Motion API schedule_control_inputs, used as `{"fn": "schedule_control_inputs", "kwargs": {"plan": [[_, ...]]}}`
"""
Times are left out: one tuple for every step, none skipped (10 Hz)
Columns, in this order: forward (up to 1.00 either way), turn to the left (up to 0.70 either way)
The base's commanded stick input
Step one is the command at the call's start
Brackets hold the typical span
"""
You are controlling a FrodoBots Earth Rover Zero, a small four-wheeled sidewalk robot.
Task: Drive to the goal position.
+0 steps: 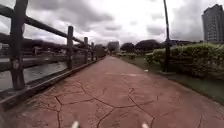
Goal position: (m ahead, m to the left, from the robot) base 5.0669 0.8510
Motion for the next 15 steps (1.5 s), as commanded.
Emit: {"fn": "schedule_control_inputs", "kwargs": {"plan": [[0.70, 0.00], [0.70, 0.00], [0.70, 0.00], [0.70, 0.00], [0.70, 0.00], [0.70, 0.00], [0.70, 0.00], [0.70, 0.00], [0.70, 0.00], [0.70, 0.00], [0.70, 0.00], [0.70, 0.00], [0.70, 0.00], [0.70, 0.00], [0.70, 0.00]]}}
